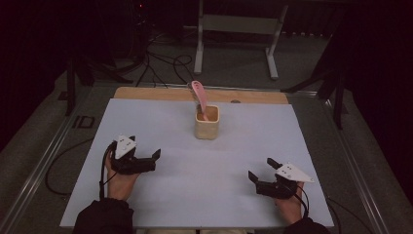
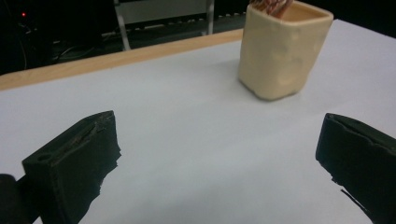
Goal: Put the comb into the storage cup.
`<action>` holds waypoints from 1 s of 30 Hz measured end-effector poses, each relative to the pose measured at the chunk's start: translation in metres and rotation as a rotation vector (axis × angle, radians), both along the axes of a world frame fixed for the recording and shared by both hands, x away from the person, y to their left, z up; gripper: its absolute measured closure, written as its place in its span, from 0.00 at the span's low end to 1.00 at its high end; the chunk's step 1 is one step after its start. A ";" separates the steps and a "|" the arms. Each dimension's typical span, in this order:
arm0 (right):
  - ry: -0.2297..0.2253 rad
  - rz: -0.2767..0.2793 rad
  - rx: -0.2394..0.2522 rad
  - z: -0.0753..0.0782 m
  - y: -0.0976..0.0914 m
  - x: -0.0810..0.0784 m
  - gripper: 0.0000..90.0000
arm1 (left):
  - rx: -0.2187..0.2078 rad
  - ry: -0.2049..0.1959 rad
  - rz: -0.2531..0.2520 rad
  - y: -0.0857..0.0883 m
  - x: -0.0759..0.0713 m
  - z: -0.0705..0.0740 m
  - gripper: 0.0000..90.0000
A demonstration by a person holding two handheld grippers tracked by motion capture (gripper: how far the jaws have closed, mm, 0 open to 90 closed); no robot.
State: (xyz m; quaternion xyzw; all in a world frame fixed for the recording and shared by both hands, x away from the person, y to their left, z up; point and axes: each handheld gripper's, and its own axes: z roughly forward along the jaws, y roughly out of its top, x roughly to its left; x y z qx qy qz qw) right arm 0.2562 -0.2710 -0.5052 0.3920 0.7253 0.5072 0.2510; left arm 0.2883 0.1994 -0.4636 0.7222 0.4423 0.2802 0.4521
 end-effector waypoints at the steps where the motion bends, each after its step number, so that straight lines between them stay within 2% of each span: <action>1: 0.001 0.000 0.002 0.000 0.001 0.000 0.12 | 0.002 -0.007 0.004 0.003 -0.004 -0.002 0.00; 6: -0.002 0.007 0.005 0.001 0.002 0.000 0.12 | 0.006 0.010 0.009 0.016 -0.016 -0.010 0.00; 9: -0.004 0.004 0.012 0.001 0.001 -0.001 0.12 | 0.006 0.004 0.011 0.025 -0.028 -0.017 0.00; 14: -0.011 -0.001 0.016 0.002 0.000 -0.001 0.12 | 0.017 -0.006 0.007 0.034 -0.039 -0.024 0.00; 18: -0.014 0.002 0.015 0.002 0.001 -0.001 0.12 | 0.012 -0.014 0.009 0.037 -0.042 -0.025 0.00; 26: -0.027 -0.003 0.016 0.003 0.000 -0.002 0.12 | -0.006 -0.058 0.026 0.048 -0.047 -0.030 0.00; 30: -0.030 -0.008 0.017 0.003 -0.001 -0.001 0.12 | -0.012 -0.063 0.029 0.049 -0.048 -0.030 0.00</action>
